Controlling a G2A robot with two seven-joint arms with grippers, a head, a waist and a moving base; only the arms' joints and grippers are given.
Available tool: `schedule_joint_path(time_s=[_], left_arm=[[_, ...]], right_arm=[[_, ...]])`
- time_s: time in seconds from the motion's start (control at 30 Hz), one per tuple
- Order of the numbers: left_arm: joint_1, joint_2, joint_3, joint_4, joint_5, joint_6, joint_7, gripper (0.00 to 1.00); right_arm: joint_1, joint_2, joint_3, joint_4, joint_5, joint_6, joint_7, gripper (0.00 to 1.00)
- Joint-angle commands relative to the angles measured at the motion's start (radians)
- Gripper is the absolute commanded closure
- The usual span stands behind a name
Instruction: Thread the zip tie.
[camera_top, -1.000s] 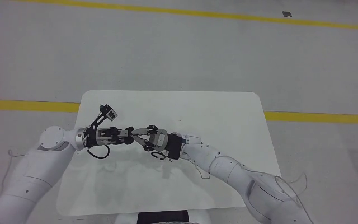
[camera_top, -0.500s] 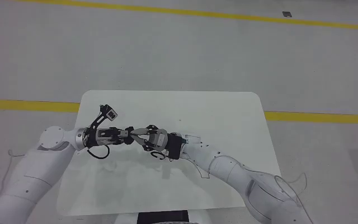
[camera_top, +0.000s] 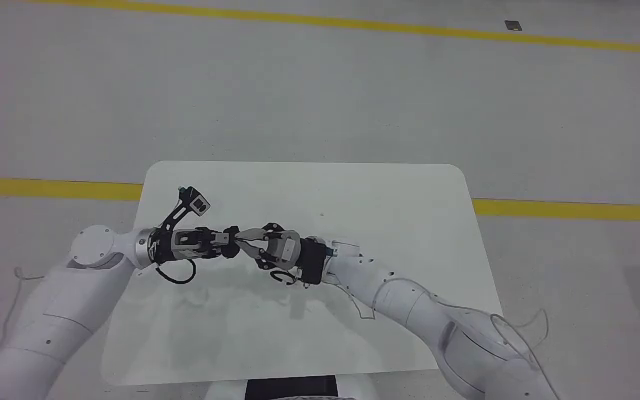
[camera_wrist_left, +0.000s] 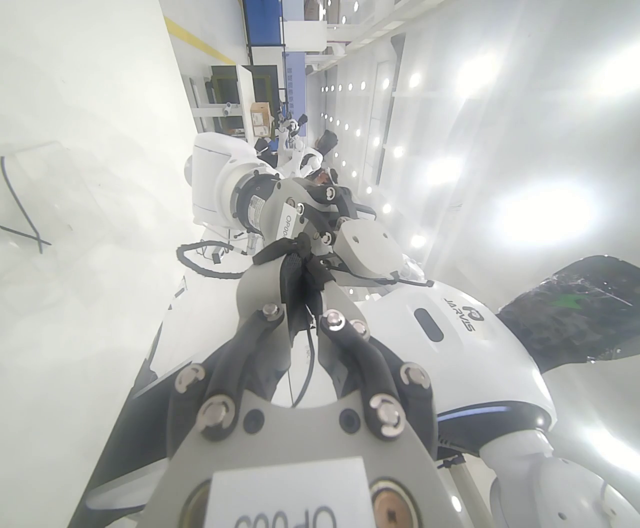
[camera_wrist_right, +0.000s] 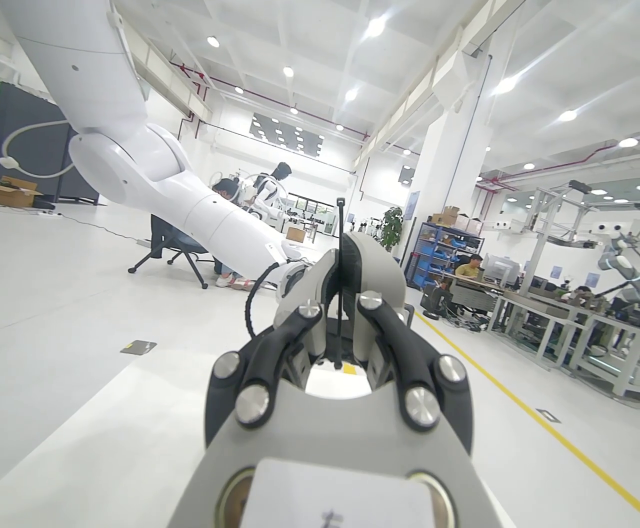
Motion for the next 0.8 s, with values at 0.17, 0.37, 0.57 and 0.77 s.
schedule_joint_path(time_s=[0.17,0.37,0.57,0.77], left_arm=[[0.000,0.000,0.000,0.000,0.000,0.000,0.000,1.00],[0.000,0.000,0.000,0.000,0.000,0.000,0.000,1.00],[0.000,0.000,0.000,0.000,0.000,0.000,0.000,1.00],[0.000,0.000,0.000,0.000,0.000,0.000,0.000,1.00]], right_arm=[[0.002,-0.003,-0.004,0.007,0.002,0.000,-0.003,1.00],[0.003,-0.006,-0.009,0.017,0.007,0.000,-0.007,1.00],[0.002,-0.009,-0.014,0.028,0.014,0.000,-0.013,1.00],[0.002,-0.014,-0.014,0.029,0.018,0.000,-0.037,1.00]])
